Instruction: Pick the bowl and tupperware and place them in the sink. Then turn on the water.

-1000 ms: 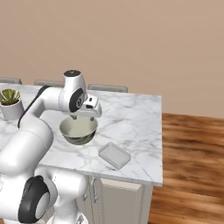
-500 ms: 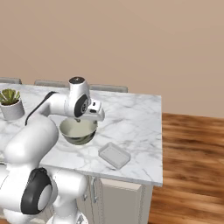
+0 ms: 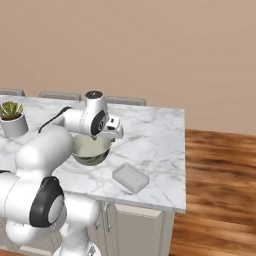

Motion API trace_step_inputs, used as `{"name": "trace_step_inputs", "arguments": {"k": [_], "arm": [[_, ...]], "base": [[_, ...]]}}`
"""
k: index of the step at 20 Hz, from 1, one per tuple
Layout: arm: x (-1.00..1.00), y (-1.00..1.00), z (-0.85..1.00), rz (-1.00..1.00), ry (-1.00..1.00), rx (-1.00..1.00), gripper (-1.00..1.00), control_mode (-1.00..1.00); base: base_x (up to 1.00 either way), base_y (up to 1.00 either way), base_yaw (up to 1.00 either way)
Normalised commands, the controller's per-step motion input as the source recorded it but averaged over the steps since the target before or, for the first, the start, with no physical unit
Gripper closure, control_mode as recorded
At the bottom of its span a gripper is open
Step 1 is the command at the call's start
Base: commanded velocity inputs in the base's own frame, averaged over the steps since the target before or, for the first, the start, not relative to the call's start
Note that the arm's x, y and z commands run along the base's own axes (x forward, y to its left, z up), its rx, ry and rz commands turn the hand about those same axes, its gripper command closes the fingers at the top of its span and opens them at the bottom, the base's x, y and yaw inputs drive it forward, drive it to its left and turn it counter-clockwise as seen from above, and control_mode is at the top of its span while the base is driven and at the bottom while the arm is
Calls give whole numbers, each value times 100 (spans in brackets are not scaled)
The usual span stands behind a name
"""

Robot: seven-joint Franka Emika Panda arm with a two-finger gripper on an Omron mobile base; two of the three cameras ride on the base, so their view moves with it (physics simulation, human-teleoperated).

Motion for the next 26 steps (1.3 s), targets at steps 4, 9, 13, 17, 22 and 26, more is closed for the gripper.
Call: {"name": "trace_step_inputs", "arguments": {"k": [4,9,13,17,22,26], "arm": [[18,-10,-14,0,0,1,-100,-100],[19,0,-24,0,0,0,-100,-100],[14,0,-28,0,0,0,-100,-100],[13,0,-26,0,0,0,-100,-100],[10,0,-26,0,0,0,-100,-100],[7,0,-23,0,0,0,-100,-100]], "base": [[0,0,0],[0,0,0],[0,0,0],[0,0,0],[0,0,0],[0,0,0]]}}
